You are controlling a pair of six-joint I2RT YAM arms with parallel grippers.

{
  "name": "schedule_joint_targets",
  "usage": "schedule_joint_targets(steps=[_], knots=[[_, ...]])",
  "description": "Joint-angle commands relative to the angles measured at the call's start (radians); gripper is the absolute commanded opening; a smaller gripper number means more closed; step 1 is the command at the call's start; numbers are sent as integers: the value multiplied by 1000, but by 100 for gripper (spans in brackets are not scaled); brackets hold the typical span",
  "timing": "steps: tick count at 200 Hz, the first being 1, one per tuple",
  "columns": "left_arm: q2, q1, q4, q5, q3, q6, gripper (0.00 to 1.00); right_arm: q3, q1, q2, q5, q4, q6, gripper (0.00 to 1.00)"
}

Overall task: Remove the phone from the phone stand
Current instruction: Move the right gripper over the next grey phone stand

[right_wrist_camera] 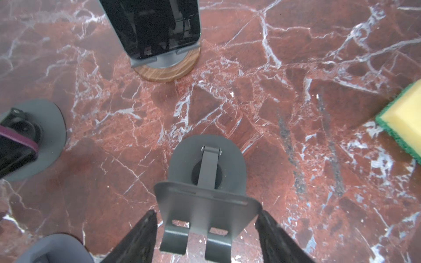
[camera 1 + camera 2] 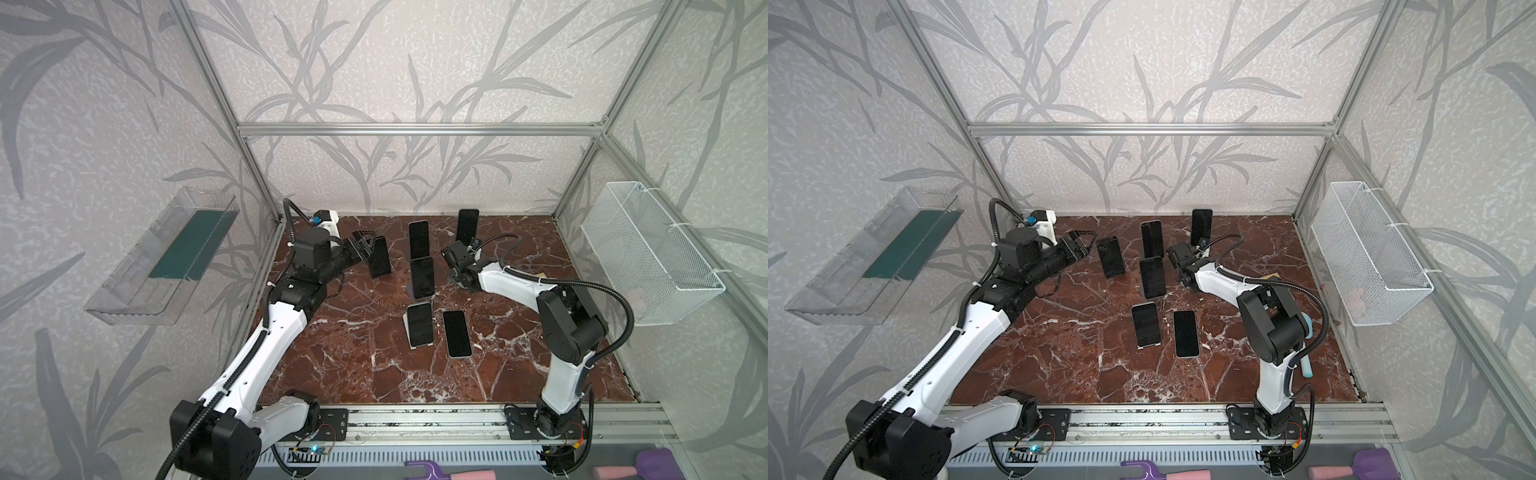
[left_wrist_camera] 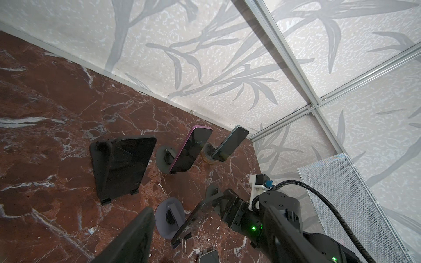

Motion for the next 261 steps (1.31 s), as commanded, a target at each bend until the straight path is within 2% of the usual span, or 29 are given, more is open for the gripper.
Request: schedule_joint_targets(steps=[1, 39, 78, 125, 170, 210, 261], knots=[[-27, 0, 18, 10, -10, -4, 76, -11, -15, -18, -9, 35, -37, 67], [-25, 1, 20, 10, -10, -4, 76, -14, -29, -22, -11, 35, -68, 67], [-25, -1, 22, 13, -10, -4, 76, 21, -36, -7, -35, 20, -99, 81], [-24, 0, 25, 16, -10, -5, 76, 27, -34, -15, 2, 34, 11, 88], [-18, 0, 25, 15, -11, -2, 76, 80, -33, 37, 73, 21, 137, 89], [-25, 1, 20, 1, -11, 9, 76, 185, -34, 115, 142, -135, 209, 88], [-18, 5, 26, 19, -11, -7, 76, 35, -33, 39, 91, -57, 189, 84]])
